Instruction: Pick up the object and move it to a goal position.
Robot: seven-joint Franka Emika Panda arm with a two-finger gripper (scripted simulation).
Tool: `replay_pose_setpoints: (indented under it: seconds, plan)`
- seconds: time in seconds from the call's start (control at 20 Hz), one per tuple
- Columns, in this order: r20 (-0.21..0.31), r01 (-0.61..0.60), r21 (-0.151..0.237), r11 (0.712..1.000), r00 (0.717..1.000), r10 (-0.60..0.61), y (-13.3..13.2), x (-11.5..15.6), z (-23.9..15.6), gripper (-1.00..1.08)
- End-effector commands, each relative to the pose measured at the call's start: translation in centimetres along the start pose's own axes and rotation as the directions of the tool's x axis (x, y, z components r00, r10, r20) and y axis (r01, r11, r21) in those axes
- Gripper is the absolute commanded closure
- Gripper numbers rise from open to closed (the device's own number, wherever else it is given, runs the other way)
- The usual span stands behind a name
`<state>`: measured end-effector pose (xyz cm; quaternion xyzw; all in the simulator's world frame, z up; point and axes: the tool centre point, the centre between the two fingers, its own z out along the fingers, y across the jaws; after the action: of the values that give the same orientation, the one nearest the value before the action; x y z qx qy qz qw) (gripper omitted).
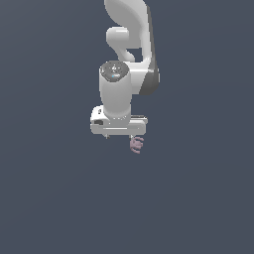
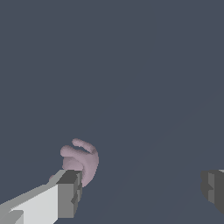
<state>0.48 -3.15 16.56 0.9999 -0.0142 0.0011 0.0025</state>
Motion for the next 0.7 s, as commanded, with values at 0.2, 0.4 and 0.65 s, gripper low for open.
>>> replay_pose_setpoints:
  seconds: [0.2,0.4,0.65]
  plan:
    - [0.005,0.002,0.009,1.0,1.0,-0.003,-0.7,-0.1,0.3,-0.92]
    - [0.015,0.009,0.029,1.0,1.0,-0.009,-2.4,-0.4,1.0,-0.92]
    - [0.018,0.011,0.033,0.999,1.0,-0.011,-2.8,-0.5,1.1,-0.92]
